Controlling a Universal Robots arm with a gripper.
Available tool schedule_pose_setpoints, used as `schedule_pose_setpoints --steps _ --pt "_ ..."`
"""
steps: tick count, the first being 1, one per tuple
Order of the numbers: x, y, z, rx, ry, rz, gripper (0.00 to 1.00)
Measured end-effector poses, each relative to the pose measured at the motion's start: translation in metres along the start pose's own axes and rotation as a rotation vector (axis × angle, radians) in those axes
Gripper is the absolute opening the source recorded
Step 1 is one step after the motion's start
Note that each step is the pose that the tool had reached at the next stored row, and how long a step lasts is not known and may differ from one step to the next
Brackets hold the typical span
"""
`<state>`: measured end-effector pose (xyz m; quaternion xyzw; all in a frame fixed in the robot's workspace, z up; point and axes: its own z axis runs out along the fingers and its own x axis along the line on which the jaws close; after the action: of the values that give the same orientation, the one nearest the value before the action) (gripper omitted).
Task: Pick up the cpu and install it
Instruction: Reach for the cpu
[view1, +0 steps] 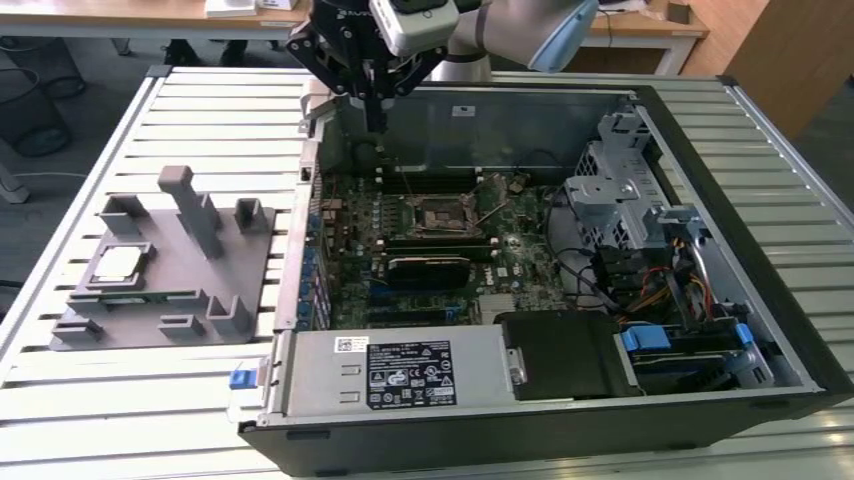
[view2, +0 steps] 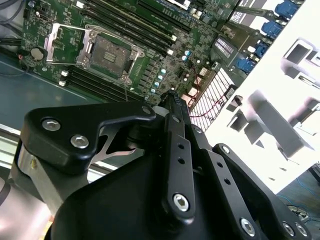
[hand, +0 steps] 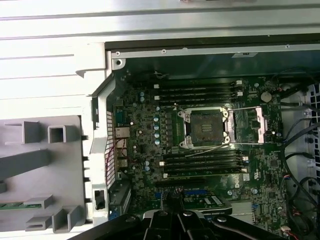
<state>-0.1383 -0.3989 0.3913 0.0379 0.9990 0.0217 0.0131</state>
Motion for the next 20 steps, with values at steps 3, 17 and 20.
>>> schedule_pose_setpoints --steps 3,17,20 --pt "0.0010 -0.0001 0.0001 0.0000 0.0000 0.000 0.11" --pt "0.0059 -0.0005 0.0005 0.0000 0.0000 0.000 0.11" --pt "0.0068 -0.0006 0.0006 0.0001 0.0000 0.000 0.11"
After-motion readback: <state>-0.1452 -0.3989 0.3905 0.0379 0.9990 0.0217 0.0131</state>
